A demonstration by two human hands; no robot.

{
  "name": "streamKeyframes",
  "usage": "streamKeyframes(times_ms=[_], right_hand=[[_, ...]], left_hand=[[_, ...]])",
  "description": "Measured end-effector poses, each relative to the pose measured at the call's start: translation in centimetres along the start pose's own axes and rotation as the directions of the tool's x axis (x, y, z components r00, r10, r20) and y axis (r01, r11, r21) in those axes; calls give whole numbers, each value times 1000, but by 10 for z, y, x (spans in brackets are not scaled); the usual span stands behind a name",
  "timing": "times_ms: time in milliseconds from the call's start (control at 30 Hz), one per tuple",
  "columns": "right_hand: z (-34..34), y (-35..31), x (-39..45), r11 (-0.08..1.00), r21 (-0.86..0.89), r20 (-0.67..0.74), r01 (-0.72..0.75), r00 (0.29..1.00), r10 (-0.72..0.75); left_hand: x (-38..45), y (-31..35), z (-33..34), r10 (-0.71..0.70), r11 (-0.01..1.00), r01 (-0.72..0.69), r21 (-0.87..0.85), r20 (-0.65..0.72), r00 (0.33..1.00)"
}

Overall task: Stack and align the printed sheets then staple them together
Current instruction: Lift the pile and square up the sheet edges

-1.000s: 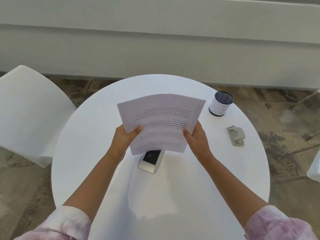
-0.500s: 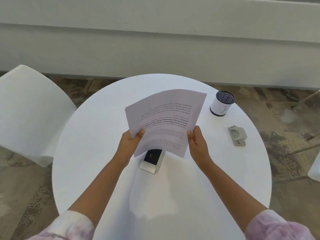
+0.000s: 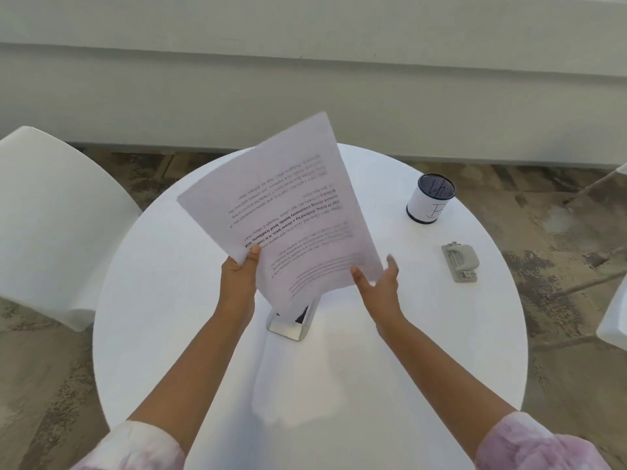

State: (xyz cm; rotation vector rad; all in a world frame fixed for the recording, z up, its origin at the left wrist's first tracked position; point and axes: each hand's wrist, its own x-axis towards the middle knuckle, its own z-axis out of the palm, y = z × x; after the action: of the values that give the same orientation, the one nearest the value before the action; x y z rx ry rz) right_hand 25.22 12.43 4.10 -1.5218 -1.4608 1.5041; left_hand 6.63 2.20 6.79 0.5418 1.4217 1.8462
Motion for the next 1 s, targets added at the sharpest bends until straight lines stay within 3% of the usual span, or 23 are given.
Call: streamKeyframes(times_ms=[100, 200, 400, 533, 667, 733, 867, 1000], right_hand=[[6, -3, 2, 953, 103, 113, -286, 955, 274], [14, -4, 2, 884, 321, 273, -339, 927, 257], [17, -7, 2, 878, 447, 144, -169, 983, 116], [6, -8, 6, 963, 269, 37, 20, 999, -31], [-15, -6, 10, 975, 179, -21, 132, 991, -130], [-27, -4, 13, 976, 157, -19, 152, 988, -151], [-44, -4, 16, 970, 140, 7, 198, 980, -201], [-49, -9, 17, 951, 145, 3, 273, 961, -277]], left_hand=[[0, 0, 6, -41, 992, 37, -119, -29, 999], [0, -4, 9, -118, 964, 97, -247, -71, 990], [-7, -9, 8, -155, 926, 122, -358, -65, 986], [-6, -3, -1, -143, 923, 100, -372, -89, 986], [0, 7, -21, -159, 899, 80, -430, -149, 976], [3, 10, -29, -207, 920, 139, -366, -152, 966], [7, 15, -38, -235, 957, 229, -177, -11, 972], [10, 18, -40, -197, 978, 192, 77, 63, 978]])
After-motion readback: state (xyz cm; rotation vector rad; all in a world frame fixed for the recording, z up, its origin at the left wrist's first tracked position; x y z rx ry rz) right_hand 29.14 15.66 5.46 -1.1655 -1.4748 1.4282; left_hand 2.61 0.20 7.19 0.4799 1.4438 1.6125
